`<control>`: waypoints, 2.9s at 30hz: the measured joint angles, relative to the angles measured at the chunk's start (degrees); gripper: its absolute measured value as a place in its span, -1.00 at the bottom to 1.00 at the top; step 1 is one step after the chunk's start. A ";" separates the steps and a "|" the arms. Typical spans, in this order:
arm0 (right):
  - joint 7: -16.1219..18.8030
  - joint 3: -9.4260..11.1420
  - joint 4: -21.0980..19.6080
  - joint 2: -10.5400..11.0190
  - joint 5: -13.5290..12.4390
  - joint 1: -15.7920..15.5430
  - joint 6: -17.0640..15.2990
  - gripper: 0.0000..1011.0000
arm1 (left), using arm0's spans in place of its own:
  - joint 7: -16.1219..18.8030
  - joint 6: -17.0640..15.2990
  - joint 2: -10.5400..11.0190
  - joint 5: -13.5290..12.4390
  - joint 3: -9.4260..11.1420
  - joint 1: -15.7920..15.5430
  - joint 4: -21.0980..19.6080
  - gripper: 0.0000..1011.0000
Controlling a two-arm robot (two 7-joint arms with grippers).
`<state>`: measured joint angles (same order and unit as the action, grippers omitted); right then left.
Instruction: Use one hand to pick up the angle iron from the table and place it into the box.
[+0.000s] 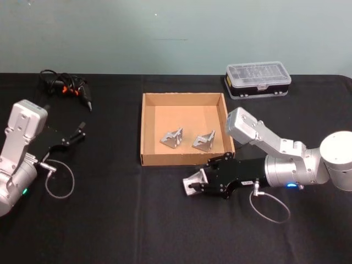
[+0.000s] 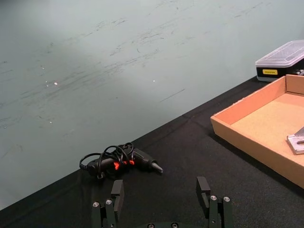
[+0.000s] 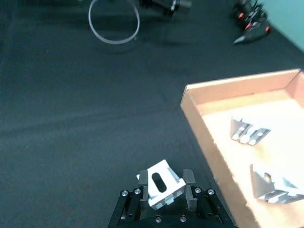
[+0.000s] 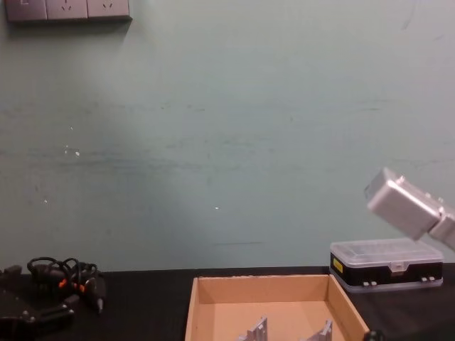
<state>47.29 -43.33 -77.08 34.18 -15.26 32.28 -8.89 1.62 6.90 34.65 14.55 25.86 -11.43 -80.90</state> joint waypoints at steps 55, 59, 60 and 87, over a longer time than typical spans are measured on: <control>-18.22 6.72 19.89 -18.10 10.14 10.65 -6.12 -0.12 | 0.00 0.00 0.00 0.00 0.00 0.00 0.00 0.98; -17.69 6.52 21.69 -18.93 10.92 11.29 -6.10 -0.12 | 0.00 0.00 0.00 0.00 0.00 0.00 0.00 0.98; -17.56 6.47 21.94 -19.04 11.12 11.39 -6.10 -0.12 | 0.00 0.00 0.00 0.00 0.00 0.00 0.00 0.98; -17.60 9.69 18.89 -18.72 14.36 8.60 -4.51 0.73 | 0.00 0.00 0.00 0.00 0.00 0.00 0.00 0.98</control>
<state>29.69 -33.64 -58.19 15.46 -0.90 40.88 -13.40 1.62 6.91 34.64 14.55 25.86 -11.43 -80.90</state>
